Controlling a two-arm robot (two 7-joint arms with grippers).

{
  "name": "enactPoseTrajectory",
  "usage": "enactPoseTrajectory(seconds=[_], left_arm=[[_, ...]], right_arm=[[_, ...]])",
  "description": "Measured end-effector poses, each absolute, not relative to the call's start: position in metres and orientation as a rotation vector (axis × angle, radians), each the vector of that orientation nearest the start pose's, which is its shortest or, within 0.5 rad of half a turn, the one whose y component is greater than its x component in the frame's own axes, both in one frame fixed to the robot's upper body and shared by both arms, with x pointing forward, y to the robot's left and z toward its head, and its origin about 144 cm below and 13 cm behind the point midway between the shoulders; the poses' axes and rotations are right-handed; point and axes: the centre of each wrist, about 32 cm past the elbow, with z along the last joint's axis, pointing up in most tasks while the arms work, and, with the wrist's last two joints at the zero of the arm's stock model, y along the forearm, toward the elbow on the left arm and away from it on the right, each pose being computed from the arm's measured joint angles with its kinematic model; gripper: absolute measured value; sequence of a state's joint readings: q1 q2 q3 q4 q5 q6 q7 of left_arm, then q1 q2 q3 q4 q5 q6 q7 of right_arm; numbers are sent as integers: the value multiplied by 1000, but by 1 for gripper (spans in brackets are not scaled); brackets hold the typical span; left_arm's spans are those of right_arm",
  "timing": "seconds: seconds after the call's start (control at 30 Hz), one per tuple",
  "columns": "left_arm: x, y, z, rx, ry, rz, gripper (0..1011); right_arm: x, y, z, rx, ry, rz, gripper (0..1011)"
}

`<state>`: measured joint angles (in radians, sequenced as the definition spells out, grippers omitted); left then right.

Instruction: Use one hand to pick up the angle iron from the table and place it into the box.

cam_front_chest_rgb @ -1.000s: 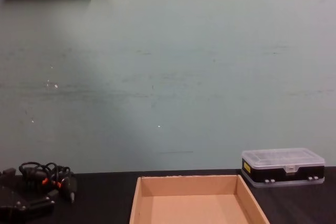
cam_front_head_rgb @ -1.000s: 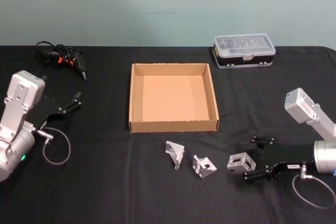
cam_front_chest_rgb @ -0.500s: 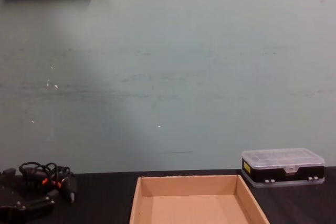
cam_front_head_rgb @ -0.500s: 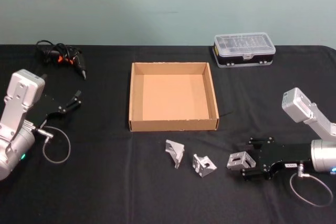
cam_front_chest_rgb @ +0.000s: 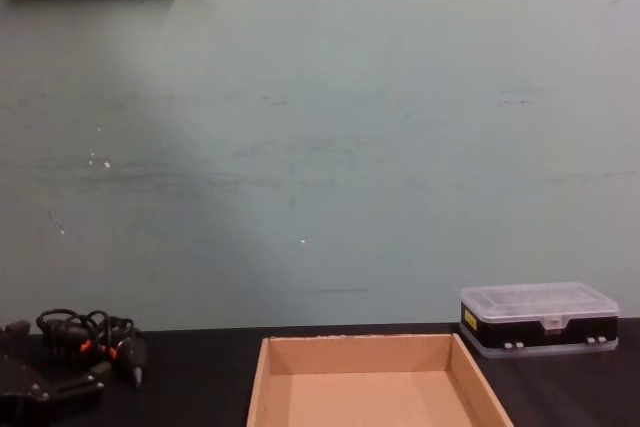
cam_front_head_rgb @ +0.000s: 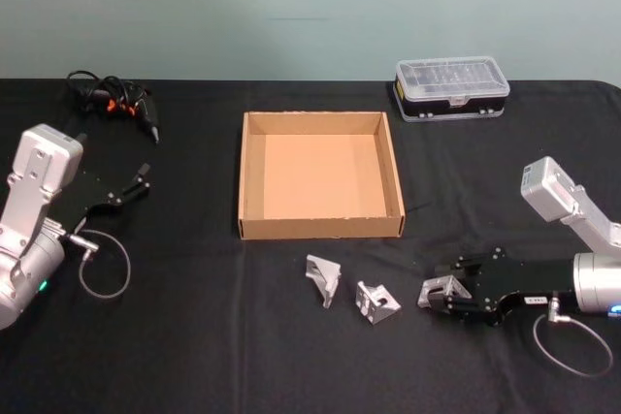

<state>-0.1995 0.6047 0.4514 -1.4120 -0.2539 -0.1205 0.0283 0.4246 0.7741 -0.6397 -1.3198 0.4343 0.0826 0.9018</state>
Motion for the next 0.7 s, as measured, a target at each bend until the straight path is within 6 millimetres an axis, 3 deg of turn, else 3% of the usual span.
enactPoseTrajectory(seconds=[0.33, 0.5, 0.7], left_arm=[[489, 310, 1140, 304, -285, 1248, 1000], [489, 310, 1140, 304, -285, 1248, 1000], [489, 310, 1140, 304, -285, 1248, 1000]], right_arm=[[525, -352, 1185, -494, 37, -403, 446], [526, -352, 1201, -443, -7, -449, 446], [540, -347, 1225, -374, -73, -550, 446]])
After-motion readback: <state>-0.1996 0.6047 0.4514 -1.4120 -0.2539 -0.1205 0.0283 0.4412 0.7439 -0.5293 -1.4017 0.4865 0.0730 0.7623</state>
